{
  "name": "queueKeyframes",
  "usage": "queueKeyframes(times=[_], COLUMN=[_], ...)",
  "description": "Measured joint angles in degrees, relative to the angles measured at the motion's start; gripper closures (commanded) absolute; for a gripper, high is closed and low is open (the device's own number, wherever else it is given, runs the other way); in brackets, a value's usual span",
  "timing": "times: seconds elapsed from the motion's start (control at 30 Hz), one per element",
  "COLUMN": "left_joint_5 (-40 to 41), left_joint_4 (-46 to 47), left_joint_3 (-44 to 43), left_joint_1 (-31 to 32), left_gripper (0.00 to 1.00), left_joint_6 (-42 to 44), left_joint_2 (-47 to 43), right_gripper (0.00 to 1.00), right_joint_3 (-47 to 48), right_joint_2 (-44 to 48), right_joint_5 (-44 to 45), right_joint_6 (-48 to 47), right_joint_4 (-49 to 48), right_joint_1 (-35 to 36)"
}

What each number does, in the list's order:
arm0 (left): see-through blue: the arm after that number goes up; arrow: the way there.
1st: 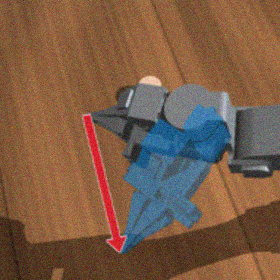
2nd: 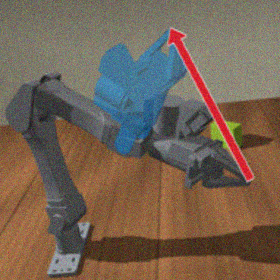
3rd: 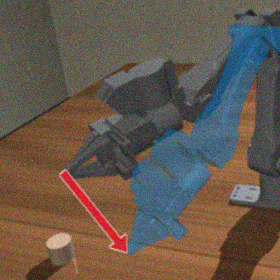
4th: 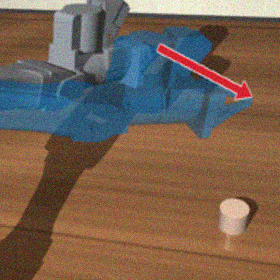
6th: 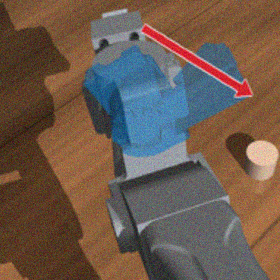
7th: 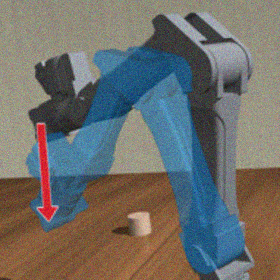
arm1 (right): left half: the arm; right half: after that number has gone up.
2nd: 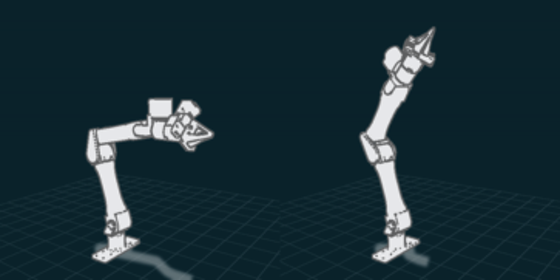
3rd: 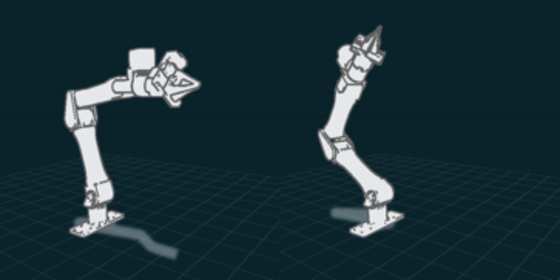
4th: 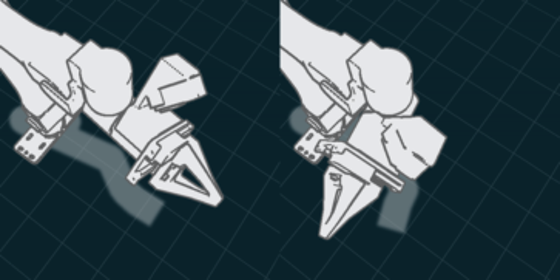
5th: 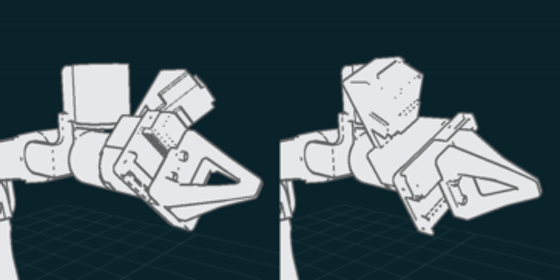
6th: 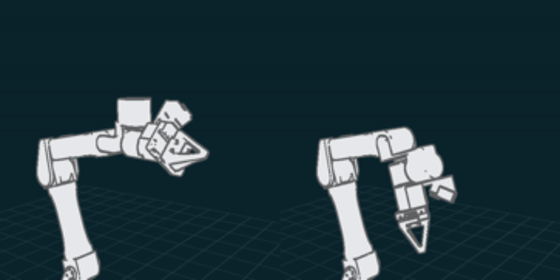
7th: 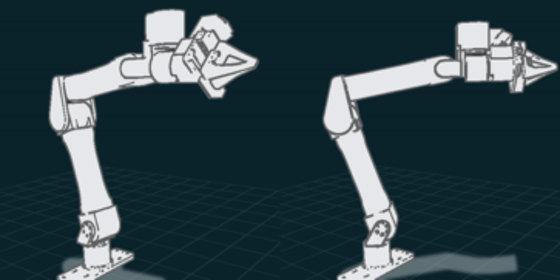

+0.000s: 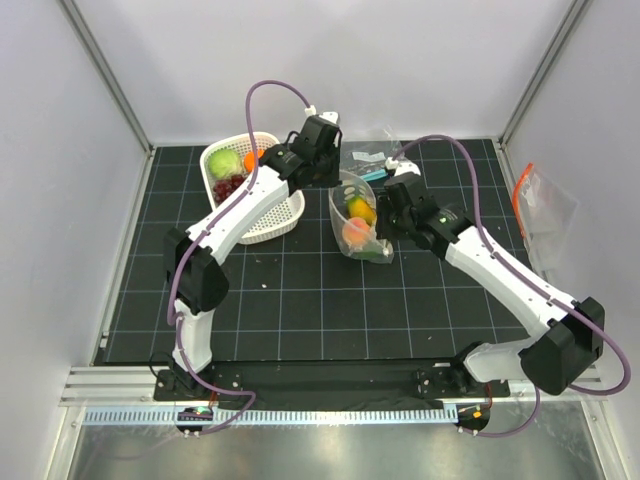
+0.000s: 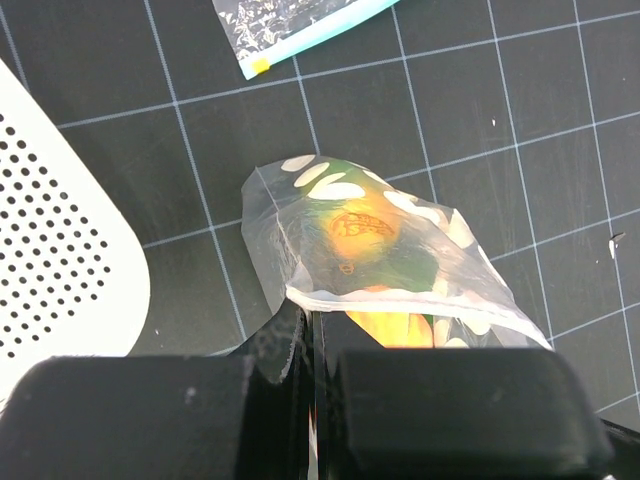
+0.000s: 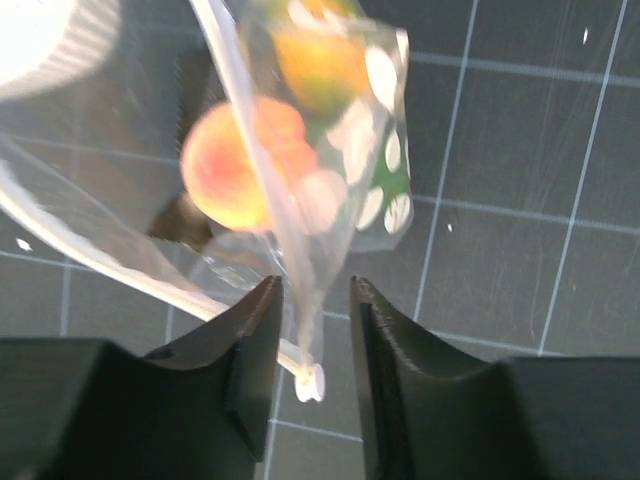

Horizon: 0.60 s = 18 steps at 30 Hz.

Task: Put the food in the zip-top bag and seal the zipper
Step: Adjust the zipper food storage bag at the center of the board.

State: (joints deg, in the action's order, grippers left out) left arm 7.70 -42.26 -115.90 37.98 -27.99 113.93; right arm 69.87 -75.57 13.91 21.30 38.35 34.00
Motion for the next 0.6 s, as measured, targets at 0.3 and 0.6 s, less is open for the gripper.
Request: queueKeyframes(times=[0.3,0.6], left_joint_5=[-0.04,-0.02], left_joint_4=[-0.79,-2.49], left_joint_3=[-0.02,-0.35], left_joint_1=[0.00,0.00], left_gripper=[1.00,1.00], left_joint_6=[0.00,0.81], left_joint_2=[0.00,-0.94], right_gripper=[0.99,0.85], right_joint_3=[4.59,15.10], right_joint_2=[-2.10,-1.79], right_joint_5=[1.97,3.37], right_joint_6=[-1.03,-2.19], right_joint_4=[8.31,14.97], right_joint_1=[-0.04,-0.07])
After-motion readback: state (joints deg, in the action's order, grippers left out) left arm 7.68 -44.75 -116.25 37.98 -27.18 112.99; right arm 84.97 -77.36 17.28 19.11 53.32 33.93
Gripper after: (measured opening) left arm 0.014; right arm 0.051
